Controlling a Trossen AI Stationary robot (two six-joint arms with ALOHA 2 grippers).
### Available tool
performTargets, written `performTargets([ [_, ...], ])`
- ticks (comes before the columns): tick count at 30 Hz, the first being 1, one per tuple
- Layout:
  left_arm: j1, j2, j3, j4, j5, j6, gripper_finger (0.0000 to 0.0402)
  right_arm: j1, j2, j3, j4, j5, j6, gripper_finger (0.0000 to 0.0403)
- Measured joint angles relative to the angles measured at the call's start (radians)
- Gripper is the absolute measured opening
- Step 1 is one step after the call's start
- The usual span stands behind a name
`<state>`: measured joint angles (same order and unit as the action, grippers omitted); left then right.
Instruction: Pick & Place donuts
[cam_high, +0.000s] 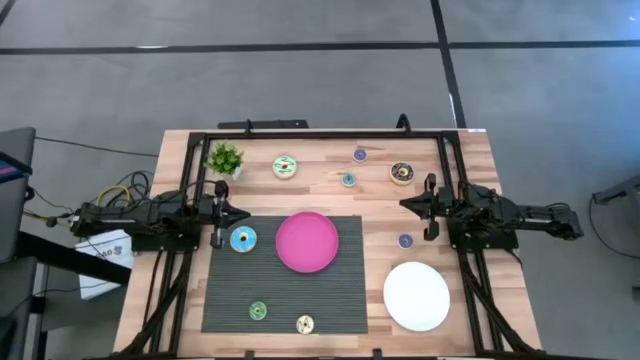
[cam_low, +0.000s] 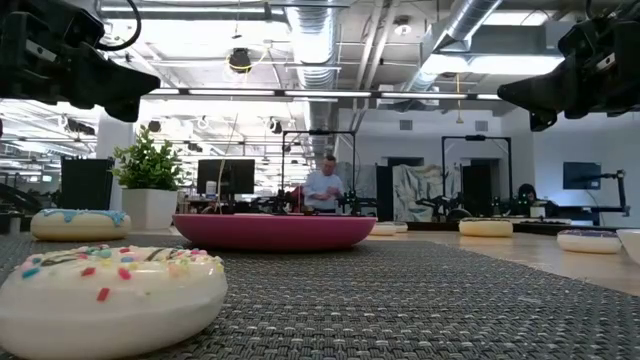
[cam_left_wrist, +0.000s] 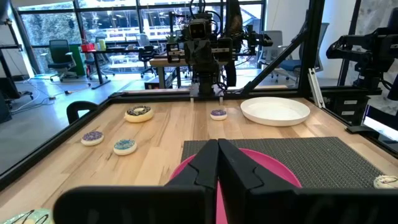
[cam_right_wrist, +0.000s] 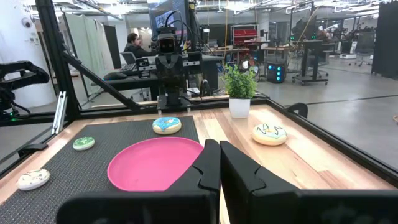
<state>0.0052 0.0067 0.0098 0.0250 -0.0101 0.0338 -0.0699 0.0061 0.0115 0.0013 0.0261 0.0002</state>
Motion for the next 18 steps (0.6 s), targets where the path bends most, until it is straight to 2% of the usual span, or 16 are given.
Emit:
performTargets([
  [15,0.000,0.000,0.000,0.000,0.000,0.000,0.0000,0.000,0.000,0.000,0.000,0.000,0.000,0.0000],
  [16,0.000,0.000,0.000,0.000,0.000,-0.013,0.0000,0.000,0.000,0.000,0.000,0.000,0.000,0.0000],
  [18,0.000,0.000,0.000,0.001,0.012,-0.156,0.0000,0.000,0.000,0.000,0.000,0.000,0.000,0.0000],
])
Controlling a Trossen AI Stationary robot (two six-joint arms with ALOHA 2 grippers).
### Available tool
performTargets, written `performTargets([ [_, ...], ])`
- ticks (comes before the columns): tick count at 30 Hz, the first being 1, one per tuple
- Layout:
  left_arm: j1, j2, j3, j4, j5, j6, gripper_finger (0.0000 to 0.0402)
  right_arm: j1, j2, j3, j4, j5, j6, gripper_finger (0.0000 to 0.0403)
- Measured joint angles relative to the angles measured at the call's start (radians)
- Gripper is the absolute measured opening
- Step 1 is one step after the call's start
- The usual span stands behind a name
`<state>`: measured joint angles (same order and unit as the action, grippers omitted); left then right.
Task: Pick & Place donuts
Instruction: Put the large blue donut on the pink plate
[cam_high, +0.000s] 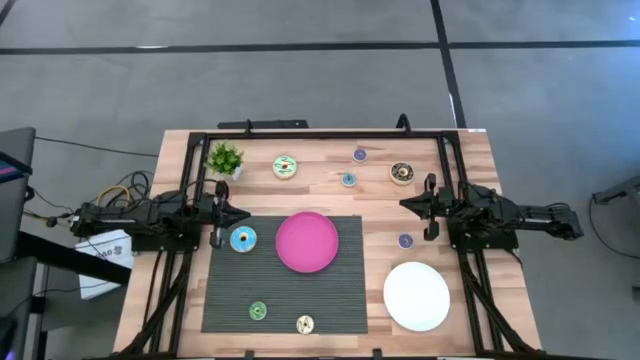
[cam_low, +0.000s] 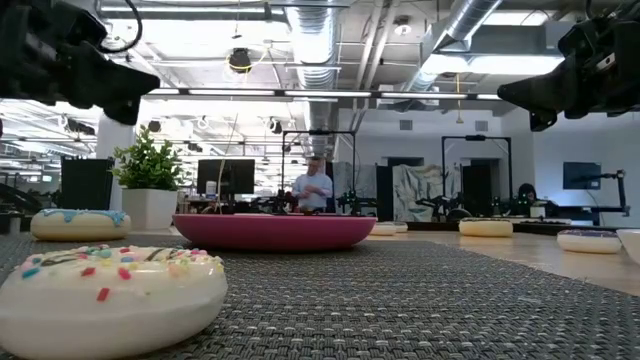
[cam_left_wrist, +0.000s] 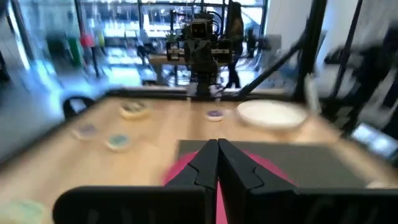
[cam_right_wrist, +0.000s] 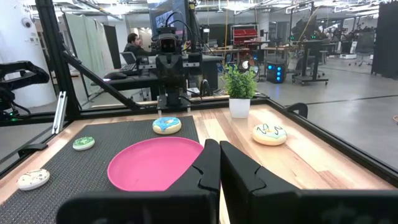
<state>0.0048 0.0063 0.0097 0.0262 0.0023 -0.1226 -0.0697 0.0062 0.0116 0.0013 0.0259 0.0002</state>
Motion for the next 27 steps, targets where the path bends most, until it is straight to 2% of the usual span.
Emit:
performTargets([
  [4,0.000,0.000,0.000,0.007,0.029,-0.360,0.0000,0.000,0.000,0.000,0.000,0.000,0.000,0.0000],
  [10,0.000,0.000,0.000,0.005,-0.017,-0.607,0.0000,0.000,0.000,0.000,0.000,0.000,0.000,0.0000],
  [19,0.000,0.000,0.000,0.007,-0.029,-0.633,0.0000,0.000,0.000,0.000,0.000,0.000,0.000,0.0000],
  [27,0.000,0.000,0.000,0.026,-0.120,-0.660,0.0000,0.000,0.000,0.000,0.000,0.000,0.000,0.0000],
])
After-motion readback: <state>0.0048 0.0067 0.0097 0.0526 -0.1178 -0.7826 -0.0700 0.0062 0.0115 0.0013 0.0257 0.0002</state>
